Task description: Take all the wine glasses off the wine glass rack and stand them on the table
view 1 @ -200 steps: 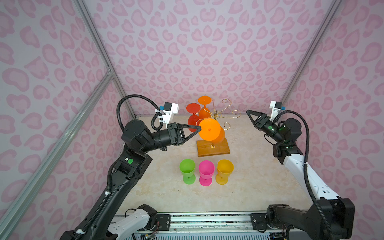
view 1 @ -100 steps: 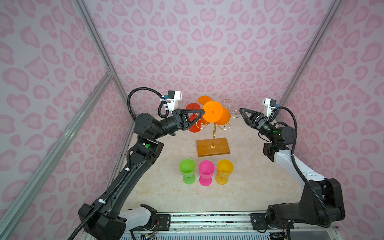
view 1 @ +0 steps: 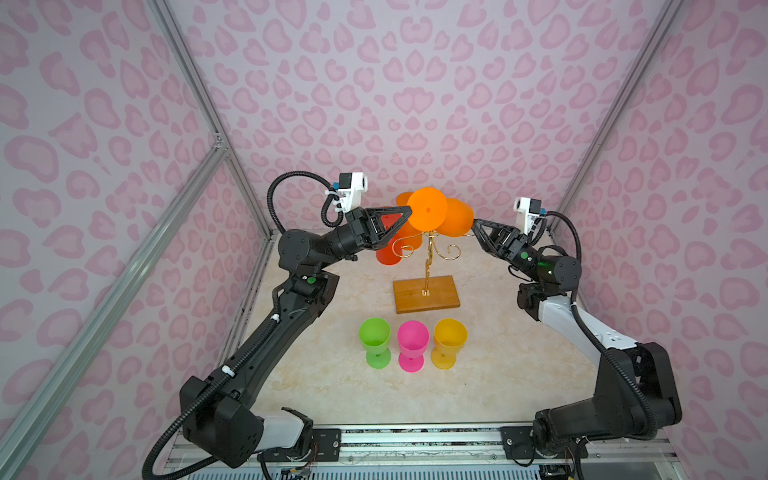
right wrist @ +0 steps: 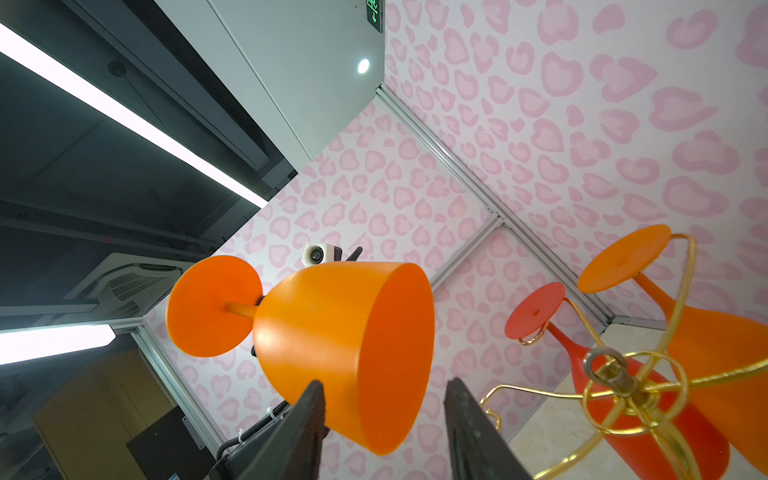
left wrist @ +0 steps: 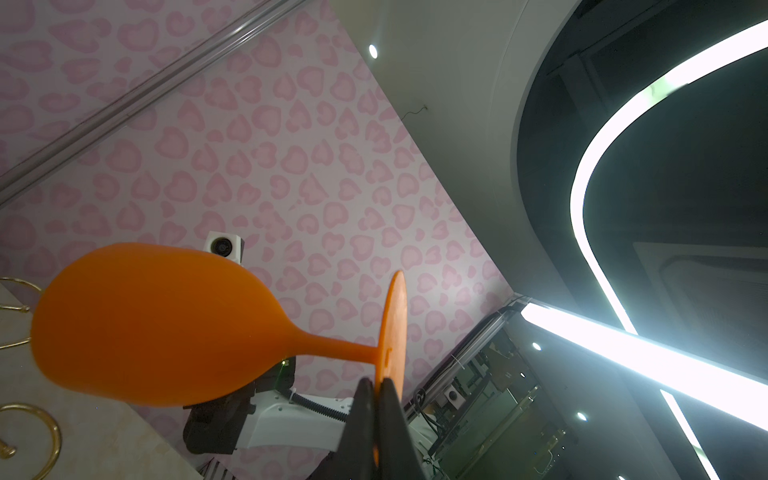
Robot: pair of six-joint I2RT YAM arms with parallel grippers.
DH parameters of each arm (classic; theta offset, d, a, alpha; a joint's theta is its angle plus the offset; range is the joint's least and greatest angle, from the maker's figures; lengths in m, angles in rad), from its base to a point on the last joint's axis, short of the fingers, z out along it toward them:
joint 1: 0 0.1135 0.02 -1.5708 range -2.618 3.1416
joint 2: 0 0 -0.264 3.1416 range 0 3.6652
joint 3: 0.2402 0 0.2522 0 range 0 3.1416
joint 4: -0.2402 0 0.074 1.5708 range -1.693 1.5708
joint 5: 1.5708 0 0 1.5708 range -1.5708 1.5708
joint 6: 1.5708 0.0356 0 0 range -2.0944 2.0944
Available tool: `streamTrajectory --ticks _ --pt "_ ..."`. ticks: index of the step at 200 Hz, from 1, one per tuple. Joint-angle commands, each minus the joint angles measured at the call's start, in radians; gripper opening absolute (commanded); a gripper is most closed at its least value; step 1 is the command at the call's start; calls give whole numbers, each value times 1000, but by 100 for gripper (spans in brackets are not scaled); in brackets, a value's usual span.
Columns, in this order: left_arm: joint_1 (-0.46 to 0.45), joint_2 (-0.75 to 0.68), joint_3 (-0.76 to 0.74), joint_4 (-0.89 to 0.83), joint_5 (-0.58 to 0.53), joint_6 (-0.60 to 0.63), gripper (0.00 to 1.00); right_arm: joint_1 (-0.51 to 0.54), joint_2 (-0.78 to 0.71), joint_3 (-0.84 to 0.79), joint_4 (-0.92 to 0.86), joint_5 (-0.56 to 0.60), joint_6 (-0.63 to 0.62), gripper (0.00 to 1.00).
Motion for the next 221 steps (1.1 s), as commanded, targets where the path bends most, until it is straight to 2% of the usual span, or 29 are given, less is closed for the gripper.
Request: streamTrajectory --ticks 1,26,74,132,166,221 --pt "0 11 -7 99 -8 -33 2 11 22 10 119 -7 53 48" --pt "0 25 -9 126 -10 -55 2 18 52 24 199 -6 115 47" --pt "-1 73 -1 213 -14 -141 2 34 50 43 199 -20 104 45" --pt "0 166 21 383 -40 -299 2 39 37 46 199 -40 93 30" --pt "3 211 35 456 -55 -357 2 40 29 42 199 -43 88 26" --pt "14 258 38 529 -72 -418 14 40 19 40 200 -34 82 16"
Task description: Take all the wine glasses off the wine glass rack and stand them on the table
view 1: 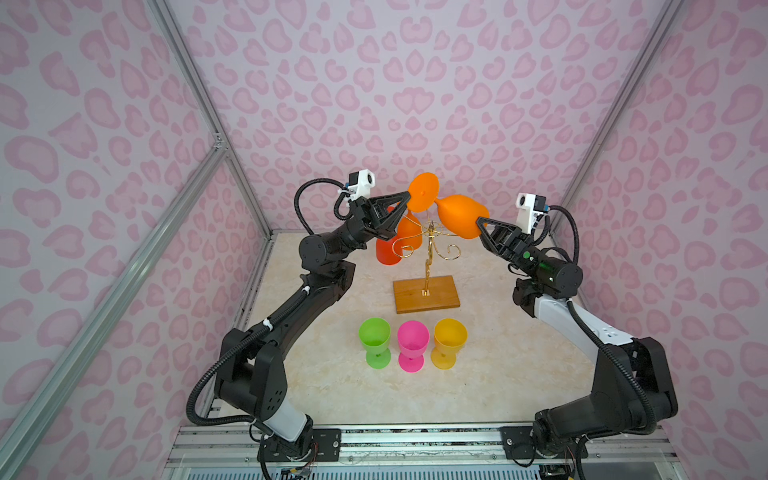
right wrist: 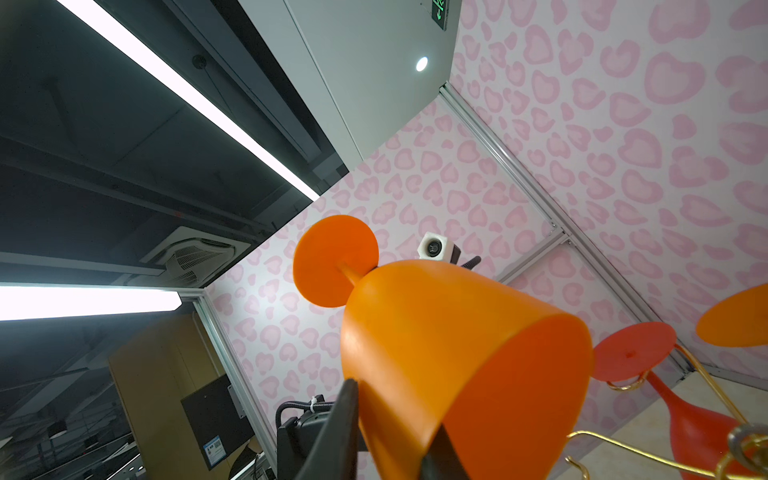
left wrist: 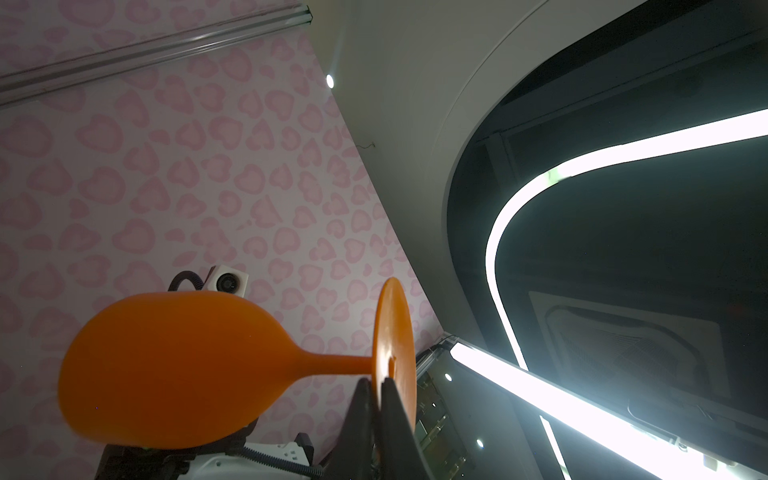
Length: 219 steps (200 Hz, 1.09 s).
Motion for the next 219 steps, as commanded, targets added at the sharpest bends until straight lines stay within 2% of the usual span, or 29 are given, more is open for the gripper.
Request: streamTrajectory --ticks 1,53,88,105,112,148,166,181,203,219 --pt "5 16 7 78 22 -30 14 5 -2 -2 9 -30 -13 16" --pt "18 67 12 158 2 -95 24 3 -11 16 10 -20 -7 5" --pt "22 96 4 233 -8 -131 33 -18 -24 28 -13 -4 -12 3" --pt "22 98 -6 249 -8 -130 35 -31 -35 33 -39 4 -24 1" --pt "22 96 -9 252 -4 -127 41 -36 -42 34 -51 6 -31 0" --pt "22 77 -23 241 37 -80 51 -69 -87 44 -158 10 -93 0" --pt "22 53 -28 210 71 -24 55 -93 -132 42 -284 6 -165 0" --pt "22 26 -38 167 99 37 57 -116 -190 40 -454 3 -271 0" --pt "25 -23 -56 82 130 140 59 -153 -280 57 -779 17 -462 0" --pt "27 -61 -62 -8 155 231 60 -177 -346 92 -1074 62 -655 0"
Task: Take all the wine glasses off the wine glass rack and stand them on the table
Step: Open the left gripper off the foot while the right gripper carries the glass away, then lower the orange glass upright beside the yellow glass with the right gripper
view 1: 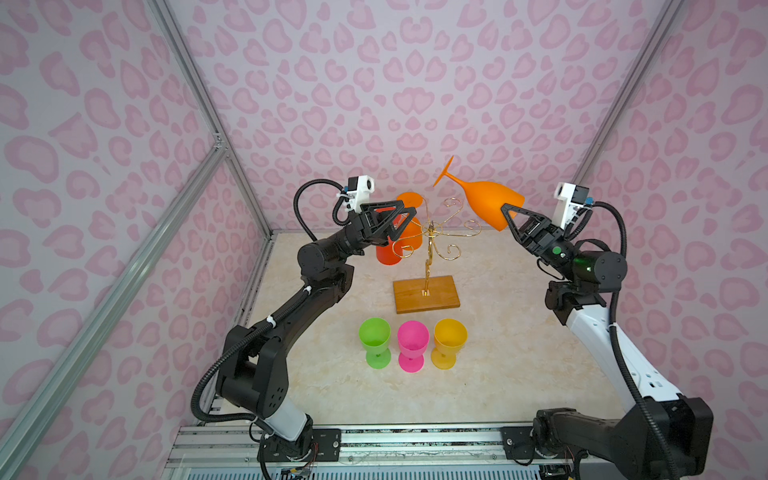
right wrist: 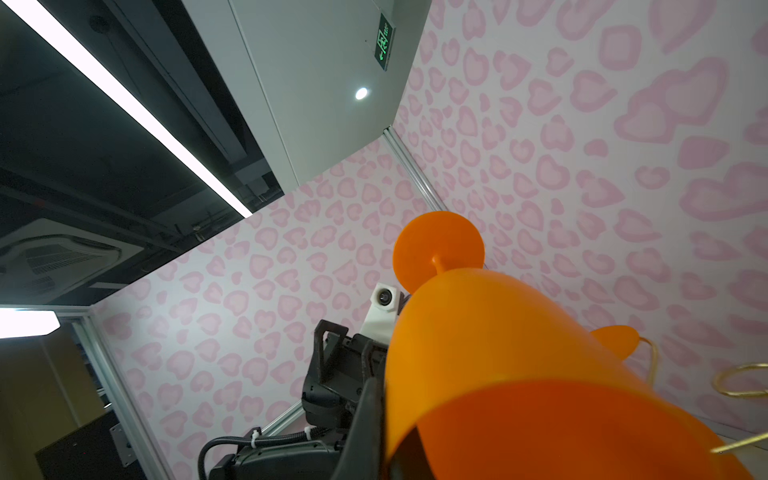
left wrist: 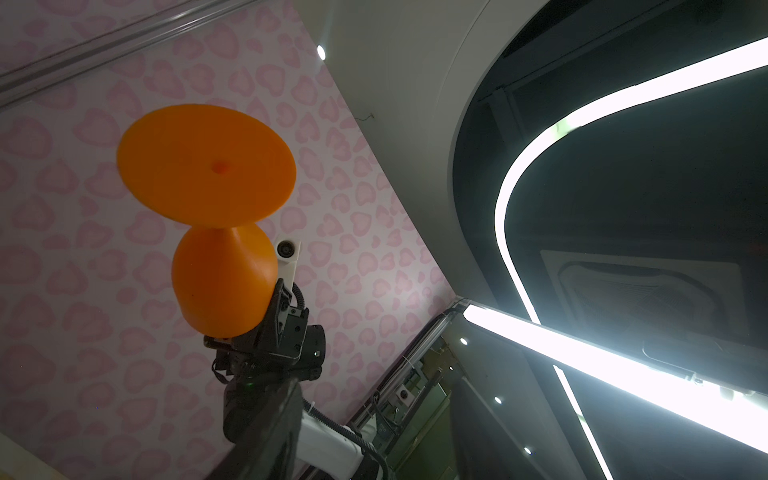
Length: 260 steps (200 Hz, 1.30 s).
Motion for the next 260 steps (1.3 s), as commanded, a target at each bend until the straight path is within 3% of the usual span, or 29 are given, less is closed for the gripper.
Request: streamTrajectory --ticks 1,34,100,159,186,260 --pt "4 -53 -11 -115 61 178 61 -25 -74 38 -487 51 -321 0" --pt "11 -141 -18 -362 88 399 63 -55 -161 128 -950 213 -630 0" --pt "14 -268 -13 -739 38 710 66 -122 -159 221 -1339 381 -837 0" --pt "16 -293 15 -868 13 800 66 -112 -13 295 -1606 390 -1007 0" --pt "21 -297 24 -898 4 823 66 -44 36 304 -1699 511 -1077 0" --pt "27 -281 55 -943 3 841 66 149 98 289 -1876 647 -1144 0"
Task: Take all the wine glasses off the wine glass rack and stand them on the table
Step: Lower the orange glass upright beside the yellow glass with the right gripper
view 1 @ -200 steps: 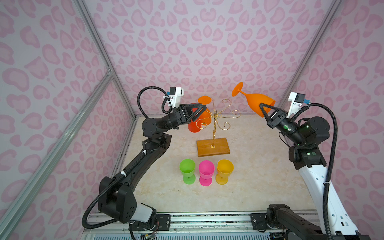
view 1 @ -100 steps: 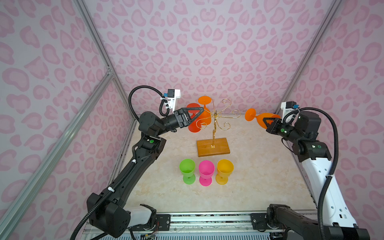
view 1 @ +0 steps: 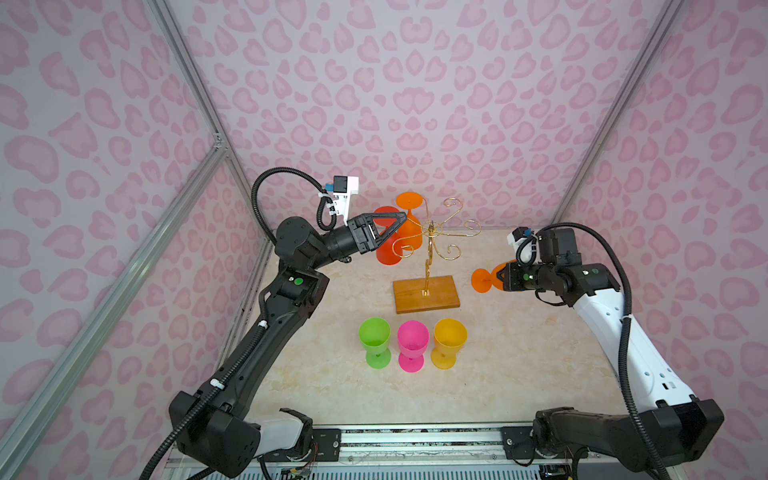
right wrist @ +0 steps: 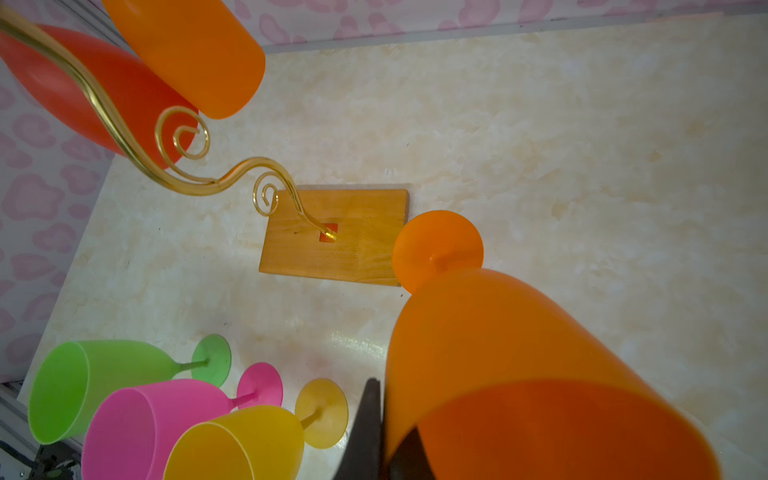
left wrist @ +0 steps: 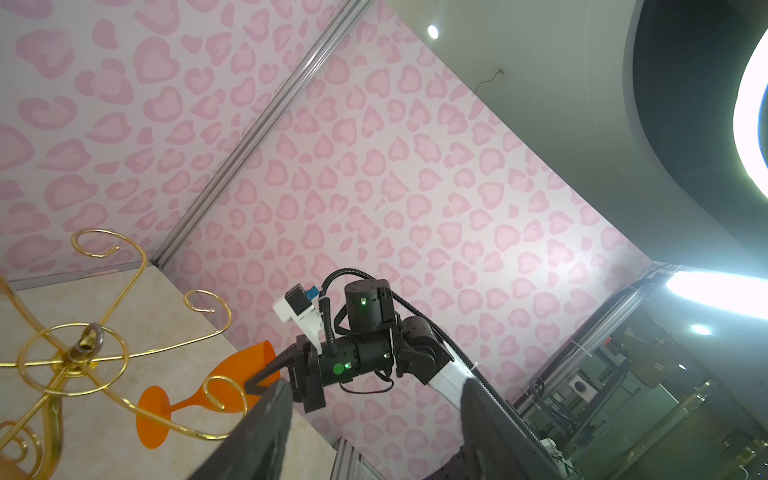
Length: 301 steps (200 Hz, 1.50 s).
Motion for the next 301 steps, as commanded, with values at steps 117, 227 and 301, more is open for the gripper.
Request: streamTrajectory --ticks 117,227,301 --pt "7 11 20 -17 -9 28 66 221 53 -89 -180 144 -51 0" --pt "10 15 15 -26 -6 32 66 292 105 -122 -125 130 -15 0" --pt "10 20 9 -30 -4 36 66 301 122 -84 -138 113 -16 23"
